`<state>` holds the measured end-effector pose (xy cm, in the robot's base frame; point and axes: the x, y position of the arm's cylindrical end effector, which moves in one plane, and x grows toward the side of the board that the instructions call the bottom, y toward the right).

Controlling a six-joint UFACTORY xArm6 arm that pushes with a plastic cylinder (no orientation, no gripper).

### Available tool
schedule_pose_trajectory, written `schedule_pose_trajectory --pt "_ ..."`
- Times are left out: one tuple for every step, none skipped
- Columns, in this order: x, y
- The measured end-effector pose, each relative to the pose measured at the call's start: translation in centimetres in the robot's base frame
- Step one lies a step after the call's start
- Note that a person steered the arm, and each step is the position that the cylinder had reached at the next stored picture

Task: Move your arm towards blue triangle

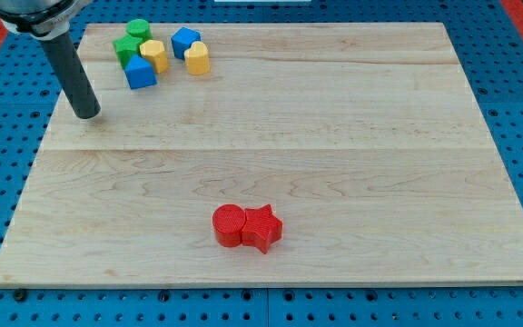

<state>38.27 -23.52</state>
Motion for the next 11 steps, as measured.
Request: schedule_pose_trajectory --pt "0.0 0.0" --pt "0.0 -0.1" --pt "-0.3 -0.3" --pt "-0.7 -0.3" --pt "-1.0 -0.3" --pt "-1.3 -3.6" --pt "-3.5 -7.0" --pt "-5.9 -6.9" --pt "-8.6 -6.3" --pt "-9.5 -6.0" --pt "-8.3 -3.7"
